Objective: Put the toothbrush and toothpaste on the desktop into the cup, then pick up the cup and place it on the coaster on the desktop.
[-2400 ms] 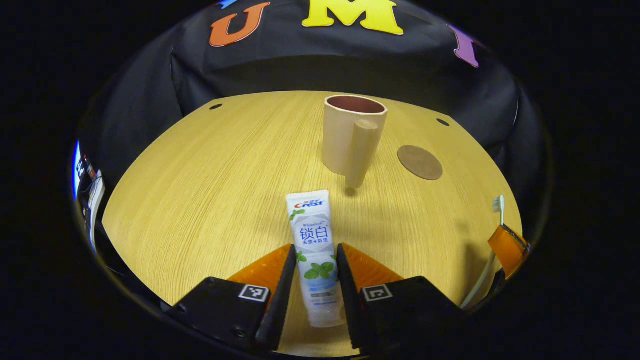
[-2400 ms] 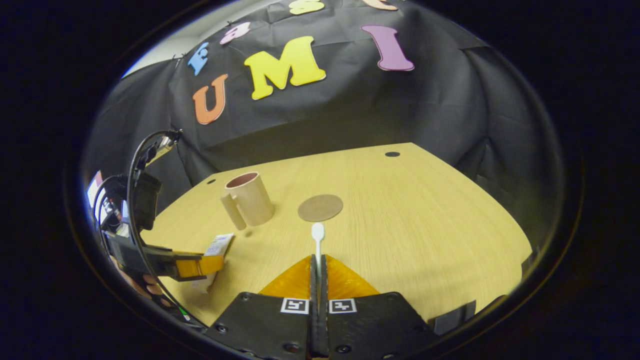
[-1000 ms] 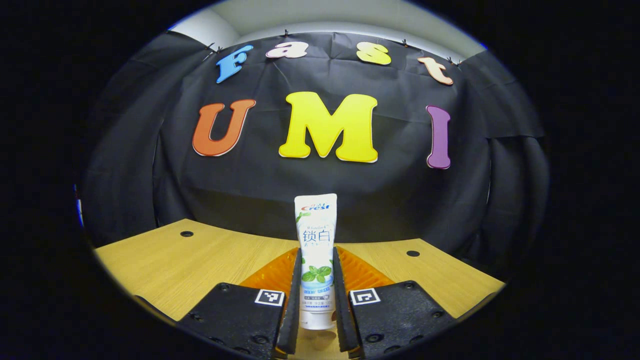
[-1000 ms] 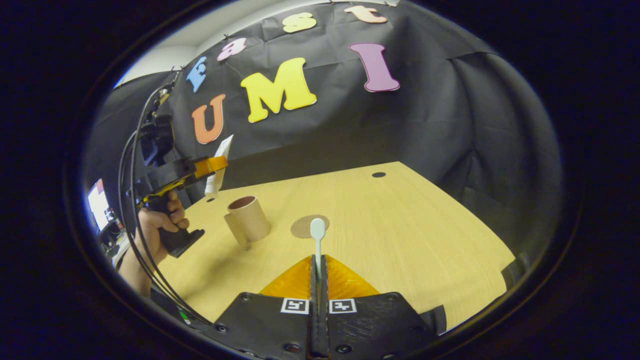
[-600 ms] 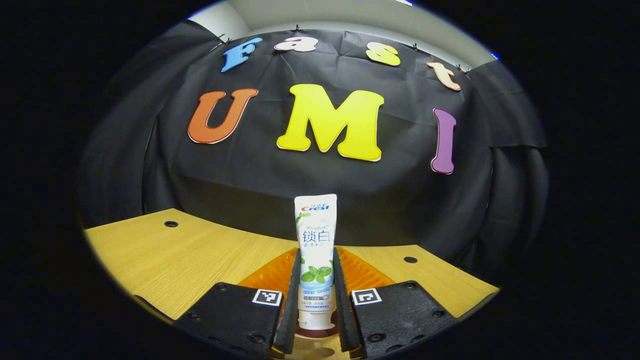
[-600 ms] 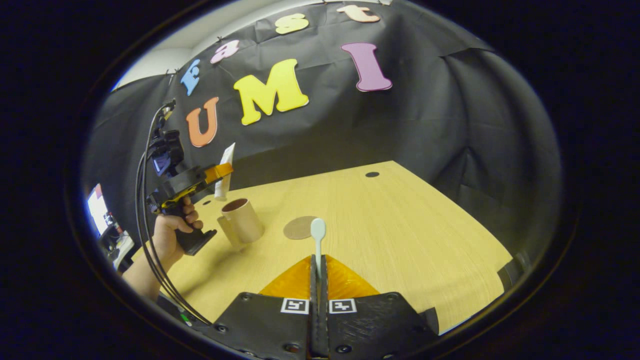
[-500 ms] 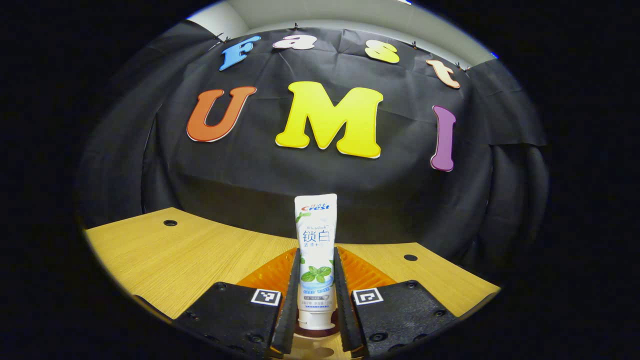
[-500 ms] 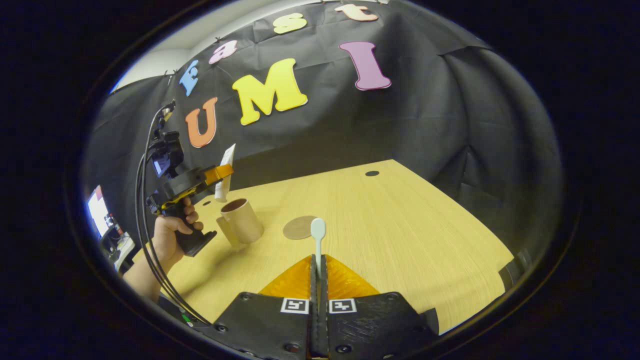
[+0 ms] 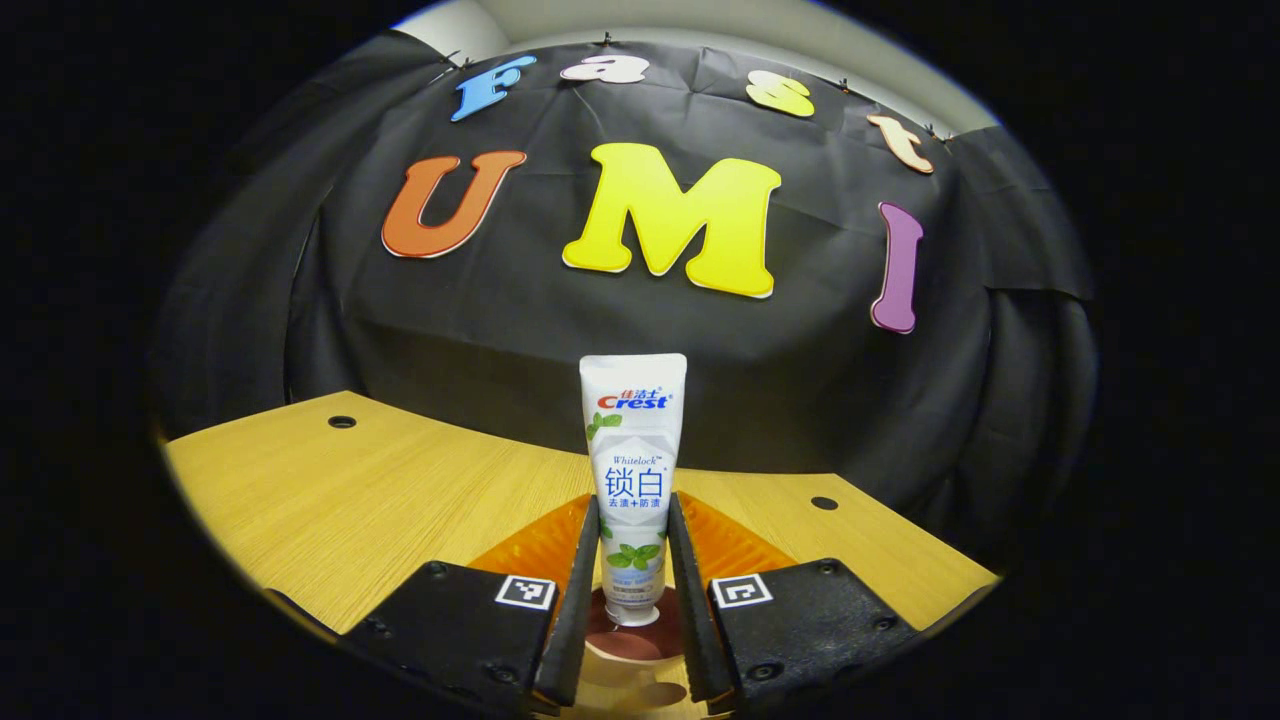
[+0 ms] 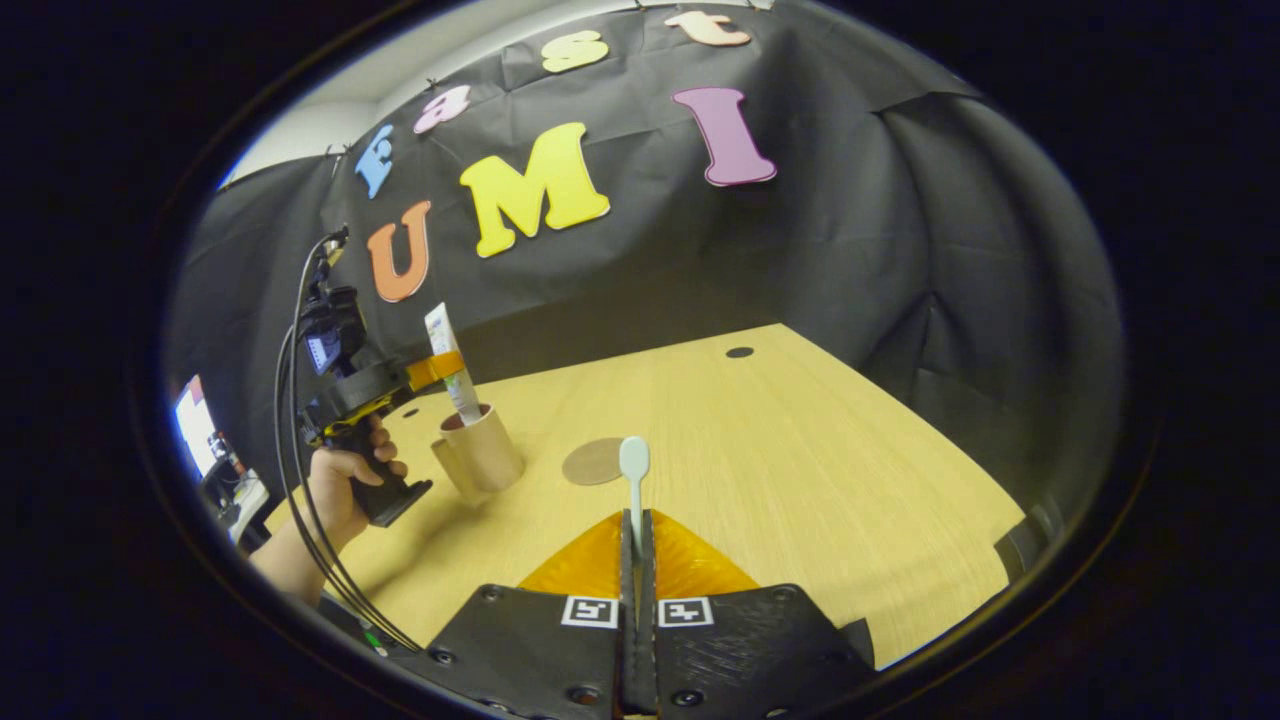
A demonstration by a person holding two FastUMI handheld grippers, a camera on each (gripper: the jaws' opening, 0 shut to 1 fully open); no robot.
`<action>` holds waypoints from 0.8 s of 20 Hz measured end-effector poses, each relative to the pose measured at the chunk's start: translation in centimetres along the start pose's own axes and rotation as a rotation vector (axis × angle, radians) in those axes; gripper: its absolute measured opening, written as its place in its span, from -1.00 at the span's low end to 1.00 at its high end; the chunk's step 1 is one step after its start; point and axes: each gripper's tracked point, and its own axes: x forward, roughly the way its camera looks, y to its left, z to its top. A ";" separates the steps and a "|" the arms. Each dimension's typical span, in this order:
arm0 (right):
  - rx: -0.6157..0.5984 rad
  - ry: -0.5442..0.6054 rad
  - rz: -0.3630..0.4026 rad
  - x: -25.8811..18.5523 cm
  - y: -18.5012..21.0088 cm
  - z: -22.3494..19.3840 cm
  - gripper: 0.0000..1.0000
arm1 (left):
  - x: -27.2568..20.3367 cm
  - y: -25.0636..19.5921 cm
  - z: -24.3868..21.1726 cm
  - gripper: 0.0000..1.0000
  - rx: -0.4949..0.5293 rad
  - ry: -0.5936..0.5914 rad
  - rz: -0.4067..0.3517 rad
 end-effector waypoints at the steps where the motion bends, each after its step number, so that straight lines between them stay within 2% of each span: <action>1: -0.002 -0.003 0.003 -0.1 0.2 0.1 -1.00 | -0.1 -0.2 0.1 -0.12 0.003 -0.002 -0.005; 2: -0.006 -0.006 0.005 -0.3 0.3 0.2 -1.00 | -0.3 -0.2 0.7 -0.08 0.007 -0.018 -0.006; 4: -0.015 -0.007 0.012 -0.4 0.6 0.3 -1.00 | -0.7 -0.2 1.3 0.23 0.013 -0.036 -0.015; 5: -0.020 -0.009 0.015 -0.4 0.8 0.4 -1.00 | -1.0 -0.1 1.4 0.61 0.026 -0.038 -0.006; 6: -0.028 -0.010 0.017 -0.3 1.0 0.5 -1.00 | -1.3 0.4 1.9 0.53 0.043 -0.041 0.010; 7: -0.035 -0.014 0.024 -0.3 1.5 0.7 -1.00 | -2.0 0.7 2.1 0.94 0.060 -0.047 0.018; 12: -0.103 -0.087 0.087 1.3 5.8 4.0 -1.00 | -5.8 2.9 4.8 0.96 0.085 -0.106 0.056; 13: -0.121 -0.105 0.109 1.8 7.1 4.9 -1.00 | -6.8 3.5 5.2 1.00 0.091 -0.115 0.066; 16: -0.184 -0.174 0.179 3.4 11.6 7.7 -1.00 | -9.7 5.3 5.8 0.96 0.117 -0.129 0.094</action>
